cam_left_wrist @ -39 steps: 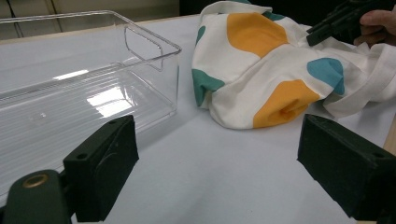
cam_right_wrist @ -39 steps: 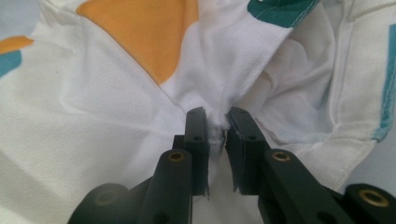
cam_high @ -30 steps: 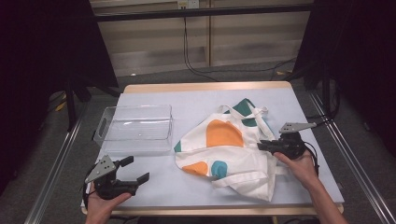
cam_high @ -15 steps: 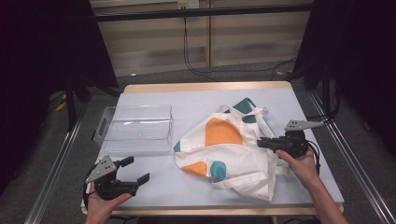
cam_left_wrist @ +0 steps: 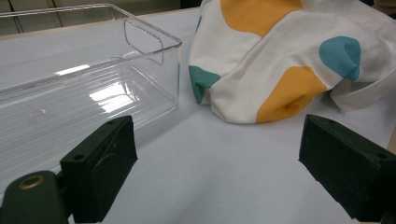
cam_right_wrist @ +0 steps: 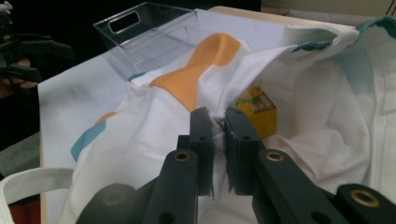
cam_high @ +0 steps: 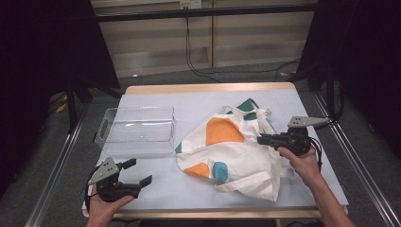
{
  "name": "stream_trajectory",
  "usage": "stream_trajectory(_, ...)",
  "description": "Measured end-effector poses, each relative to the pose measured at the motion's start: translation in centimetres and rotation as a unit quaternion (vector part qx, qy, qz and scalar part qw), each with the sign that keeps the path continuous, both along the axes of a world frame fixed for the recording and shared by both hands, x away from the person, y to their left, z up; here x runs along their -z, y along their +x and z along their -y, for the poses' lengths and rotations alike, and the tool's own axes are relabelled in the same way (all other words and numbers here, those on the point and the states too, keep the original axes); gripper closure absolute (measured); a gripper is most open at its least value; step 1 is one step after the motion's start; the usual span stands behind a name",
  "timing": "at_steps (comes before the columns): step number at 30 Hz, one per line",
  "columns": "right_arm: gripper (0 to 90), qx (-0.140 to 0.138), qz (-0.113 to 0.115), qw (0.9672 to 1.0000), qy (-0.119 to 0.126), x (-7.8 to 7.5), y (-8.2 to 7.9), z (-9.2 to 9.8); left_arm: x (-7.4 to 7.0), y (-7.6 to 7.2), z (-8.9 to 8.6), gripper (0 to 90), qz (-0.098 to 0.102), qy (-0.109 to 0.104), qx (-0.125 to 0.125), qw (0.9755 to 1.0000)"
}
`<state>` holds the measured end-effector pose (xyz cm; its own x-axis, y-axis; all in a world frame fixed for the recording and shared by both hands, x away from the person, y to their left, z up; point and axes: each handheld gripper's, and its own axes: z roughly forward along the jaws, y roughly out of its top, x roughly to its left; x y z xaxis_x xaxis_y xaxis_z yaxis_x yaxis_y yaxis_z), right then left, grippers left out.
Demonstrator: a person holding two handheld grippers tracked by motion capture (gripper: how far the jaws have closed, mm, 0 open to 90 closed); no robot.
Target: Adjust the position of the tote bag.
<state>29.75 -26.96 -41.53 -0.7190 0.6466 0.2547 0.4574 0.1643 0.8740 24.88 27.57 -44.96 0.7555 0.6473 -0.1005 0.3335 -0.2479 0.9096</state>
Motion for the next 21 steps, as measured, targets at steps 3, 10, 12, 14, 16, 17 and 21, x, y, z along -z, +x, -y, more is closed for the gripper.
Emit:
stream_trajectory(3,82.4,-0.005,0.004,1.0000,0.006,-0.5,0.3,-0.3,0.0,0.0,-0.1,10.8,0.001,-0.001,0.001,1.0000)
stream_trajectory(10,82.8,-0.014,0.016,0.9997,0.010,-1.4,0.4,-0.8,-0.1,-0.1,-0.1,11.6,0.003,-0.001,-0.004,1.0000)
stream_trajectory(12,82.9,-0.018,0.018,0.9996,0.010,-1.5,0.3,-0.9,-0.1,-0.2,-0.1,11.6,0.003,0.003,-0.003,1.0000)
stream_trajectory(14,82.9,-0.023,0.021,0.9995,0.011,-1.7,0.2,-1.2,-0.1,-0.2,0.0,11.6,0.003,0.000,-0.001,1.0000)
stream_trajectory(16,82.9,-0.025,0.021,0.9994,0.010,-1.7,0.1,-1.3,-0.1,-0.2,0.0,11.6,0.002,0.002,-0.003,1.0000)
stream_trajectory(17,82.9,-0.027,0.022,0.9993,0.011,-1.7,0.1,-1.4,-0.1,-0.3,-0.1,11.6,0.004,0.000,-0.002,1.0000)
stream_trajectory(21,83.0,-0.033,0.023,0.9989,0.024,-1.9,0.1,-1.6,-0.1,-0.2,-0.1,11.6,0.004,-0.005,0.002,1.0000)
